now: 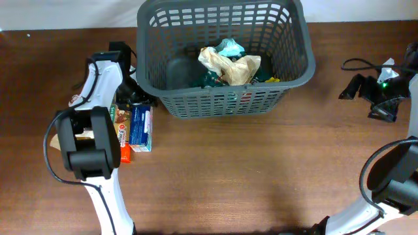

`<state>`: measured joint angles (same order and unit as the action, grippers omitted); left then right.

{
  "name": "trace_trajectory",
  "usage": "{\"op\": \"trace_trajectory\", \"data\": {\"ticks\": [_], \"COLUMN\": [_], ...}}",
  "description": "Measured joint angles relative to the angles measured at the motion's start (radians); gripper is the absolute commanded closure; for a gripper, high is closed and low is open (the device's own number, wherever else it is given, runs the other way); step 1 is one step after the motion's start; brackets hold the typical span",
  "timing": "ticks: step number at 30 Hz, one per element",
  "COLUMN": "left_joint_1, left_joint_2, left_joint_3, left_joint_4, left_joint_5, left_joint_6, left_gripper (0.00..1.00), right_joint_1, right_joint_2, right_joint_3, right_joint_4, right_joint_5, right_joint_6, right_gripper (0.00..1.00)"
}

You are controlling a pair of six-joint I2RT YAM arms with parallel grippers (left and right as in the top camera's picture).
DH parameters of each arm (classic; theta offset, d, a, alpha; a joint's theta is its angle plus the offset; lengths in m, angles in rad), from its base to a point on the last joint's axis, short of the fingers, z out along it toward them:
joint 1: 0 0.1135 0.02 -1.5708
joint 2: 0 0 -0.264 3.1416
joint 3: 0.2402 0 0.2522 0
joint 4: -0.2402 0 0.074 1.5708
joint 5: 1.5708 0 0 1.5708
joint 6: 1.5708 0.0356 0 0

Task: Pack container
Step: 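Reach the left gripper to the blue box and grasp it, then lift the blue box with the left gripper and place it in the basket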

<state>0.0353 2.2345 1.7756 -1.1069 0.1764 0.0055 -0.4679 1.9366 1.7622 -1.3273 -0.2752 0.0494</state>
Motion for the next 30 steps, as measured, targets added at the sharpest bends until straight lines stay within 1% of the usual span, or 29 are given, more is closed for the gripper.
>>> {"op": "trace_trajectory", "data": {"ticks": [1, 2, 3, 4, 8, 11, 19, 25, 30], "left_joint_1": [0.000, 0.003, 0.006, 0.009, 0.012, 0.009, 0.006, 0.007, 0.006], "left_joint_2": [0.007, 0.011, 0.014, 0.013, 0.014, 0.023, 0.018, 0.000, -0.023], "left_joint_3": [0.000, 0.000, 0.000, 0.001, 0.027, 0.099, 0.511, 0.823, 0.961], "left_joint_4": [0.000, 0.000, 0.000, -0.003, -0.032, -0.082, -0.193, -0.282, -0.311], "left_joint_5": [-0.001, 0.000, 0.000, 0.000, 0.031, 0.053, 0.056, -0.046, -0.101], "left_joint_6": [-0.002, -0.002, -0.002, -0.002, 0.002, 0.002, 0.002, -0.006, -0.008], "left_gripper": [0.78, 0.89, 0.95, 0.98, 0.98, 0.98, 0.98, 0.98, 0.98], "right_joint_1": [0.000, 0.000, 0.000, 0.000, 0.000, 0.000, 0.000, 0.000, 0.000], "right_joint_2": [0.000, 0.000, 0.000, 0.000, 0.000, 0.000, 0.000, 0.000, 0.000], "right_joint_3": [0.000, 0.000, 0.000, 0.000, 0.000, 0.000, 0.000, 0.000, 0.000], "right_joint_4": [0.000, 0.000, 0.000, 0.000, 0.000, 0.000, 0.000, 0.000, 0.000], "right_joint_5": [0.000, 0.000, 0.000, 0.000, 0.000, 0.000, 0.000, 0.000, 0.000], "right_joint_6": [0.001, 0.000, 0.001, 0.000, 0.000, 0.000, 0.000, 0.000, 0.000], "right_gripper": [0.01, 0.01, 0.01, 0.01, 0.01, 0.01, 0.01, 0.01, 0.01]}}
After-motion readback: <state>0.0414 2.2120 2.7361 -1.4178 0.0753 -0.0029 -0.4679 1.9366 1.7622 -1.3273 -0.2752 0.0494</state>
